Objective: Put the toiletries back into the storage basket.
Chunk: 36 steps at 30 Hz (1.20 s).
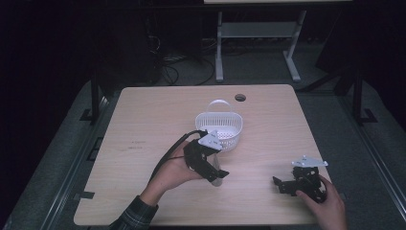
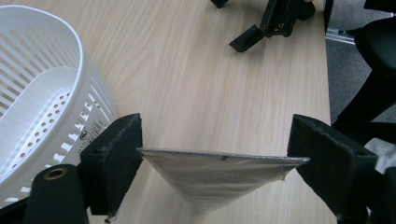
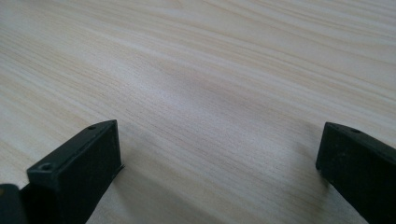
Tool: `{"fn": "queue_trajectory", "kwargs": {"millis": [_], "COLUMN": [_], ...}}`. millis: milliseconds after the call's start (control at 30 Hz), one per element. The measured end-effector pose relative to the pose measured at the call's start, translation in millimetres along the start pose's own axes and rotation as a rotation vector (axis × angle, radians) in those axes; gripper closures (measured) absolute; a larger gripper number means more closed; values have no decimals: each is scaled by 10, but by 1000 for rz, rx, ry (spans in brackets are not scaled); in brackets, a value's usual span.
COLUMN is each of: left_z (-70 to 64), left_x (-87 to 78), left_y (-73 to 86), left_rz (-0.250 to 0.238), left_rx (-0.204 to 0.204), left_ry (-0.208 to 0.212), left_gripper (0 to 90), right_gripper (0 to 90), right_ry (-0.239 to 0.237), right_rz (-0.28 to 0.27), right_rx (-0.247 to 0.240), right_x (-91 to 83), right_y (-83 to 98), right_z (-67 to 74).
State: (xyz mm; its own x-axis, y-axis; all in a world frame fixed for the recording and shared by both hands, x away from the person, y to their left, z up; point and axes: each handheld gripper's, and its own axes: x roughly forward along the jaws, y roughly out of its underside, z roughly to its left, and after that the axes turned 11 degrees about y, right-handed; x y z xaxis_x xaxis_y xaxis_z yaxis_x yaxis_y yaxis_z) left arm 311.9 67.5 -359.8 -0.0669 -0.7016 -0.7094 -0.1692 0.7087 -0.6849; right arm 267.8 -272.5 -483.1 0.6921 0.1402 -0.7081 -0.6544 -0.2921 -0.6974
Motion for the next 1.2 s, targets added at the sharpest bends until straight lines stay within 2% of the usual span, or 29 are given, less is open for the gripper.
{"fn": "queue_trajectory", "kwargs": {"millis": [267,800,1200], "left_z": [-3,-5,41], "left_x": [-5,-29,-163], "left_y": [-1,8,59], "left_rz": [-5,-3,-40], "left_rx": [8,-4,-37], "left_ry": [-5,-17,-43], "left_gripper": [285,293,293], "right_gripper": [0,0,0], "right_ry": [0,0,0], "right_rz": [0,0,0], "right_rx": [0,0,0], "right_x": [0,0,0], "right_y": [0,0,0], "right_z": [0,0,0]}}
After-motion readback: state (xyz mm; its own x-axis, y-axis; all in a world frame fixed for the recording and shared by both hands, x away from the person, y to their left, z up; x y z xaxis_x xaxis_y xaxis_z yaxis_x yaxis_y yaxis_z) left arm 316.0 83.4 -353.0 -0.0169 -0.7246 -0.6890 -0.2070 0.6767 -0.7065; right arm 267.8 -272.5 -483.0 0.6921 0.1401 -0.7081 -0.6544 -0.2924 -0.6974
